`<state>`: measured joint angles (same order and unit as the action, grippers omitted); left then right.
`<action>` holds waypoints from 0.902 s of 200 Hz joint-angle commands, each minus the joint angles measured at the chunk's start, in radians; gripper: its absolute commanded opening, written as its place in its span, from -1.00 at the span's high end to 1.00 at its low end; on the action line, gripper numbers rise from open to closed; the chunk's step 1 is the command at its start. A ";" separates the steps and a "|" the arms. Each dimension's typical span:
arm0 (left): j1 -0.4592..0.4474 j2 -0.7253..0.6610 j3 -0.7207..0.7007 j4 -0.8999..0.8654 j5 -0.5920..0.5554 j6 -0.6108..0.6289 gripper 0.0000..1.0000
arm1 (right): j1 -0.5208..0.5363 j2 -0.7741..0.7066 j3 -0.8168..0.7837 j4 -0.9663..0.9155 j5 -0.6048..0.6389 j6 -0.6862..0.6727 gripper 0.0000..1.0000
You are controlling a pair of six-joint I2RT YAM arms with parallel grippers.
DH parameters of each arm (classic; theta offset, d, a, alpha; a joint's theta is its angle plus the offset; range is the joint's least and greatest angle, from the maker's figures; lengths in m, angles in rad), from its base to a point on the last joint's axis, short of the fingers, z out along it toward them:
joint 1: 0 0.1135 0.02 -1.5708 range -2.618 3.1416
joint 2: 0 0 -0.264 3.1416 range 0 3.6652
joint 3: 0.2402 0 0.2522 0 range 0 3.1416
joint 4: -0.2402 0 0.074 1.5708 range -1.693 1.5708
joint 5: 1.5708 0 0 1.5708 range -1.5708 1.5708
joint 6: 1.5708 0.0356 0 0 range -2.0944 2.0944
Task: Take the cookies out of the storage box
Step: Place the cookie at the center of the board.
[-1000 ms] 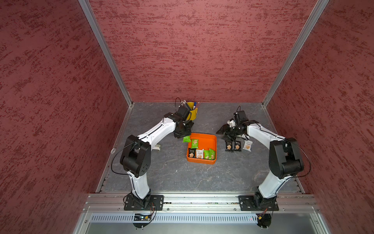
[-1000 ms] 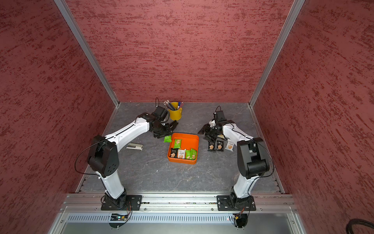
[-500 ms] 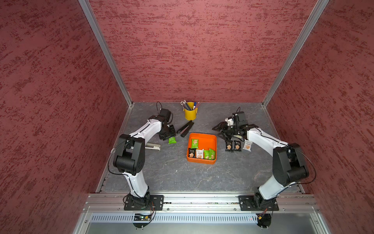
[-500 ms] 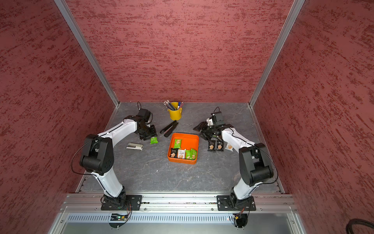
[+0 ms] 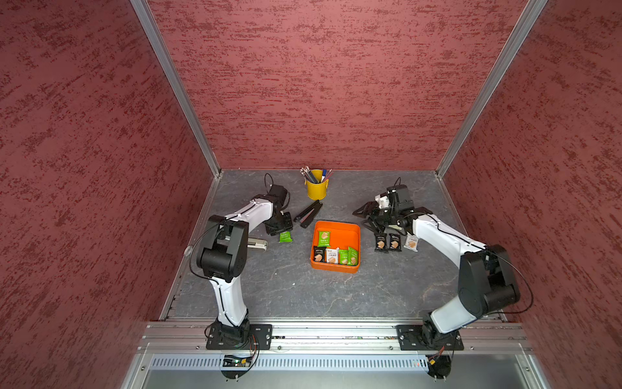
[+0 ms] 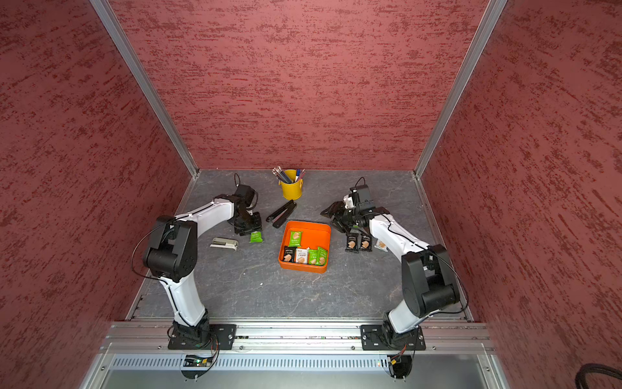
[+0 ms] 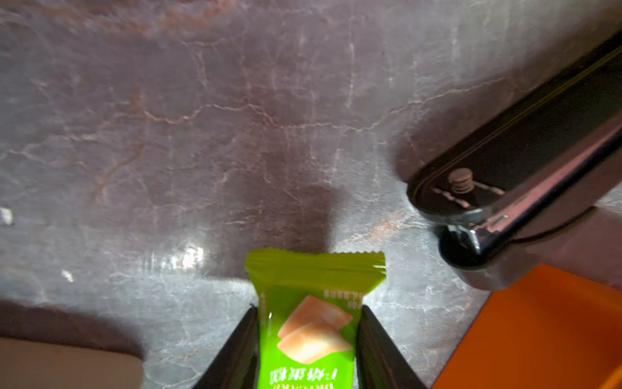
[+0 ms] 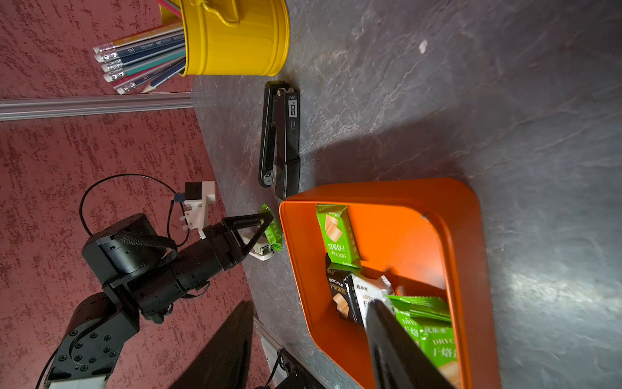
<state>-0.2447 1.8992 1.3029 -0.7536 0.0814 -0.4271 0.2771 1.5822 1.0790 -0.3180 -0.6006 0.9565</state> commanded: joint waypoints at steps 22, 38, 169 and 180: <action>-0.022 0.013 -0.005 0.004 -0.047 0.021 -0.16 | 0.003 -0.013 0.033 -0.086 0.030 -0.064 -0.17; -0.029 0.011 0.001 -0.003 -0.058 0.013 -0.36 | 0.003 -0.005 0.054 -0.115 0.031 -0.090 -0.17; -0.314 -0.098 0.187 -0.134 -0.149 -0.128 -0.63 | -0.065 0.102 0.109 -0.115 -0.105 -0.201 -0.18; -0.341 -0.094 0.207 -0.141 -0.149 -0.139 -0.63 | -0.072 0.108 0.111 -0.116 -0.114 -0.209 -0.18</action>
<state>-0.5373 1.8210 1.4654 -0.8490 -0.0391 -0.5255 0.2211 1.6714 1.1568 -0.4397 -0.6659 0.7841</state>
